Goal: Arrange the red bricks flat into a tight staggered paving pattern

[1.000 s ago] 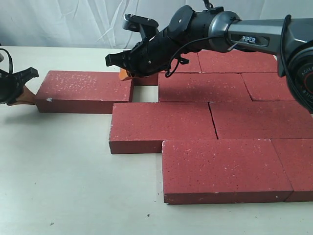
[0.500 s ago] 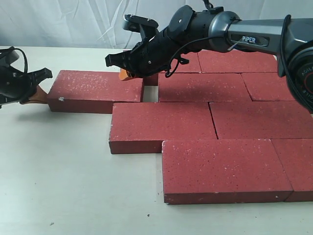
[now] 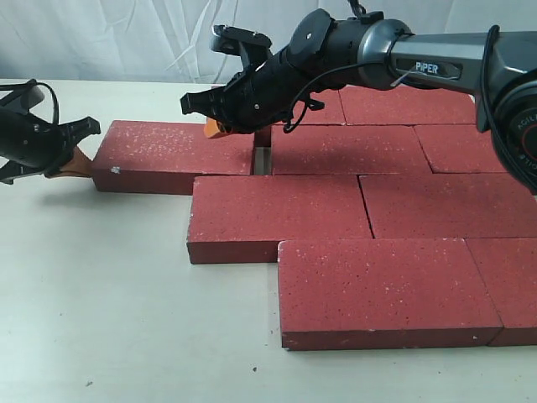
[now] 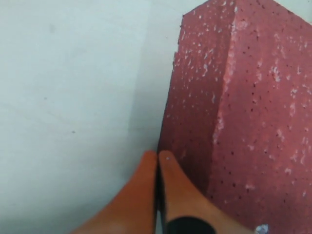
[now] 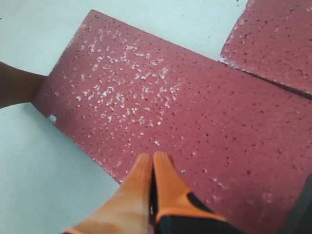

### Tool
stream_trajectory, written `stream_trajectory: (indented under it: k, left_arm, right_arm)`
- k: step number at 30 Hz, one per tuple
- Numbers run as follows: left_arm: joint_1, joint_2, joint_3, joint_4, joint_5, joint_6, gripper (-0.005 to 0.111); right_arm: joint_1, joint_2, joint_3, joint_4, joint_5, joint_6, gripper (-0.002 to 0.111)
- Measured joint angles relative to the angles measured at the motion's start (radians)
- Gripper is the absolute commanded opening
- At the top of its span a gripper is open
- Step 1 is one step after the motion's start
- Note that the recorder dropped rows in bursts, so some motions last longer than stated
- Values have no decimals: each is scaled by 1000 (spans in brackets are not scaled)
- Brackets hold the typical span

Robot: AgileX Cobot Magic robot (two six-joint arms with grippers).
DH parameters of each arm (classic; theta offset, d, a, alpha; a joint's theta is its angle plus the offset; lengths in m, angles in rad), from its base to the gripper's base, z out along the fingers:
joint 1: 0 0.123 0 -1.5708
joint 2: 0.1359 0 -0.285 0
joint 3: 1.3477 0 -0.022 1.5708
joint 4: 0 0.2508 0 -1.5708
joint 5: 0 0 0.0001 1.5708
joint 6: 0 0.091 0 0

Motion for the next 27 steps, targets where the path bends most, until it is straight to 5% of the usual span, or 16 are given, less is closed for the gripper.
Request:
stream_trajectory:
  k: [27]
  left_arm:
    - [-46,4,0,-23,54,-4,0]
  right_arm:
    - [0,0,0,-8,0,0,-1]
